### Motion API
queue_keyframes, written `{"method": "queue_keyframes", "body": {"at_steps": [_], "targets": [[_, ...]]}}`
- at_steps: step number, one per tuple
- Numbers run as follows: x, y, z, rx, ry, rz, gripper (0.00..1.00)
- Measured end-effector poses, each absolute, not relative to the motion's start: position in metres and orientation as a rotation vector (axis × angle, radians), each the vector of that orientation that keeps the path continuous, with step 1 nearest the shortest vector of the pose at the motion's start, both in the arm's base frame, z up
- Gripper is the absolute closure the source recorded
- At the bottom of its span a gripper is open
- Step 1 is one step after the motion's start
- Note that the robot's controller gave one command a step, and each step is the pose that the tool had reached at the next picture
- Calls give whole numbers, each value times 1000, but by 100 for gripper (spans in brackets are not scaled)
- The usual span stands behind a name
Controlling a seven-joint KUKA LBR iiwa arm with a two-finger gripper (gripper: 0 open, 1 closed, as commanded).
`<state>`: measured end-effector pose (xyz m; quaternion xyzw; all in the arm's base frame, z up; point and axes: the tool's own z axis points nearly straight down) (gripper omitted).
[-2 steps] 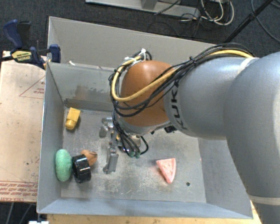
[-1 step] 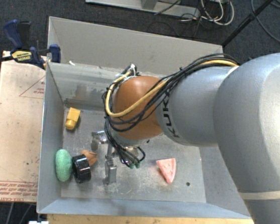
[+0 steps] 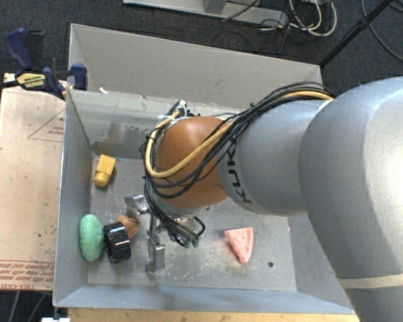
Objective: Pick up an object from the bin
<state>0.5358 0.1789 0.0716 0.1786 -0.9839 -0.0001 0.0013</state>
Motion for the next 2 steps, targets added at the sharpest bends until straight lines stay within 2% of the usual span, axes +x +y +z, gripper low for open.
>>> {"method": "queue_keyframes", "body": {"at_steps": [1, 2], "targets": [[523, 192, 71, 933, -3000, -1, 0], [527, 197, 78, 993, -2983, -3, 100]]}}
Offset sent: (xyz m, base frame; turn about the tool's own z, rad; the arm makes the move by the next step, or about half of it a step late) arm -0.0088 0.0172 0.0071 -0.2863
